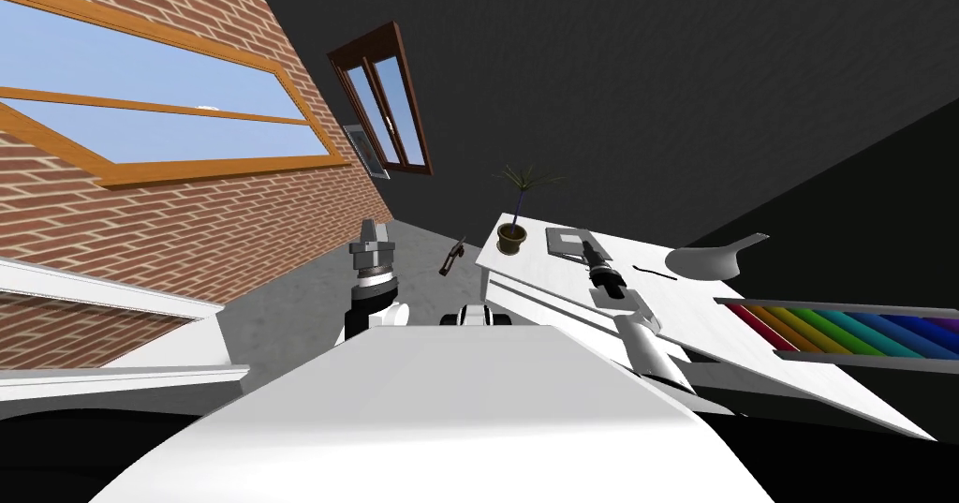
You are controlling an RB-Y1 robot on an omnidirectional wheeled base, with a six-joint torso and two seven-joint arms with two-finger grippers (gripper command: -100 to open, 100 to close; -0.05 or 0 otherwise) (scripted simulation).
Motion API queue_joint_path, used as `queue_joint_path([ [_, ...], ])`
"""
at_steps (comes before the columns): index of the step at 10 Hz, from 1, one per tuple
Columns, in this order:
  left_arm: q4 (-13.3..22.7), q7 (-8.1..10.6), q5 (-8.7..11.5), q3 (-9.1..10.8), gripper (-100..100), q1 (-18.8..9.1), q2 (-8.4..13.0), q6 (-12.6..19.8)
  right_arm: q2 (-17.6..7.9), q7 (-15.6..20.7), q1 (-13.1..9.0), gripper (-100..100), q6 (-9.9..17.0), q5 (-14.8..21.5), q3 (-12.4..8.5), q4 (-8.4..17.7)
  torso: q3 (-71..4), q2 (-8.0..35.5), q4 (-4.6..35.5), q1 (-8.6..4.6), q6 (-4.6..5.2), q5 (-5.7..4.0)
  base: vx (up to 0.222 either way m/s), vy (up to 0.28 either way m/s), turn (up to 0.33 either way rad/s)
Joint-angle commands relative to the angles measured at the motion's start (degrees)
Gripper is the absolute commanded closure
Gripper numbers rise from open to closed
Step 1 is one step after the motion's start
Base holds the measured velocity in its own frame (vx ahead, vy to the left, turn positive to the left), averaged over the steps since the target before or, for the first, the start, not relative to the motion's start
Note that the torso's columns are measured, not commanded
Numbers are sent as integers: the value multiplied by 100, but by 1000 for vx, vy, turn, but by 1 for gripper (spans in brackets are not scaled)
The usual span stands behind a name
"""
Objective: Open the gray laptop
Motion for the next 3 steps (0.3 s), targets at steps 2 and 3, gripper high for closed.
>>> queue_joint_path([
  [2,0,0,0,0,0,0,0,0,8,-1,8,0,7,0,5,9,3,6,2,4,0,2,0,0,0],
  [3,0,0,0,0,0,0,0,0,9,-2,9,0,8,0,6,10,4,6,0,2,0,-2,0,0,0],
])
